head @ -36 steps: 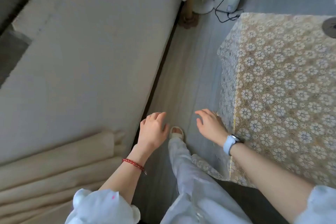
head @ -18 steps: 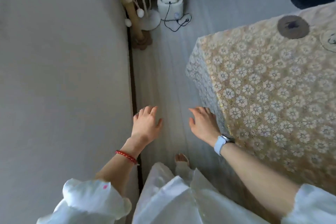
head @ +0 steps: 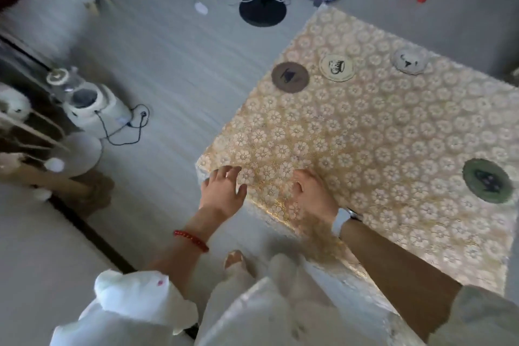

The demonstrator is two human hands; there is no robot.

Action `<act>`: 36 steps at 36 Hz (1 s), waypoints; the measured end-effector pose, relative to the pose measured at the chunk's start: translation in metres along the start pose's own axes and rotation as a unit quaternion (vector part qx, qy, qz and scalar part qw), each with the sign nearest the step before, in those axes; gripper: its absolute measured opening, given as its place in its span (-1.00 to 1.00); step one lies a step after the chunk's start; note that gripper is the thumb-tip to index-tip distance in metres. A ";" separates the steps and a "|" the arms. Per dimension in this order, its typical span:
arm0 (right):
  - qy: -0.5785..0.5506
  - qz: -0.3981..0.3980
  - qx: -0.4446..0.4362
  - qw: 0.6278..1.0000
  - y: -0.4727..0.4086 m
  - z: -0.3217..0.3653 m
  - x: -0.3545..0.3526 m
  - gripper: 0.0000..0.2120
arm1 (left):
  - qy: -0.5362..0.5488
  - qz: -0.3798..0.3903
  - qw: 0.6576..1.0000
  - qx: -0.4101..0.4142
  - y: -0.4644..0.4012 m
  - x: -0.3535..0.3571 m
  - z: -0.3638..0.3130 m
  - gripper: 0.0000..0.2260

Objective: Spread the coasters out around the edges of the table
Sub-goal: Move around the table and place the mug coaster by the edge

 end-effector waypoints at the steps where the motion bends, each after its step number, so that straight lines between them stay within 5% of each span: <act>1: -0.009 -0.012 0.007 1.000 -0.007 -0.001 -0.005 -0.81 | -0.008 0.008 1.000 0.011 -0.014 -0.005 -0.002 -0.57; 9: -0.098 -0.098 0.090 0.986 -0.069 -0.030 -0.065 -0.69 | -0.052 0.031 0.992 0.108 -0.126 -0.036 -0.051 -0.53; 21: -0.154 -0.183 0.185 0.953 -0.240 -0.100 -0.147 -0.61 | -0.082 0.057 0.991 0.089 -0.268 0.014 -0.075 -0.28; 26: -0.186 -0.275 0.203 0.921 -0.294 -0.132 -0.174 -0.42 | -0.121 0.014 0.987 0.101 -0.288 0.030 -0.074 -0.15; 36: -0.165 -0.324 0.339 0.868 -0.318 -0.135 -0.193 -0.47 | -0.162 0.000 0.981 0.109 -0.289 0.039 -0.067 -0.20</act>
Point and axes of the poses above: each hand's wrist, its own y-axis away from the middle knuckle, its own x-axis out of the palm, z = x × y, the point moved 9 cm from there along -y, towards the middle knuckle, and after that the axes turned 7 degrees about -y, right-handed, at the moved point
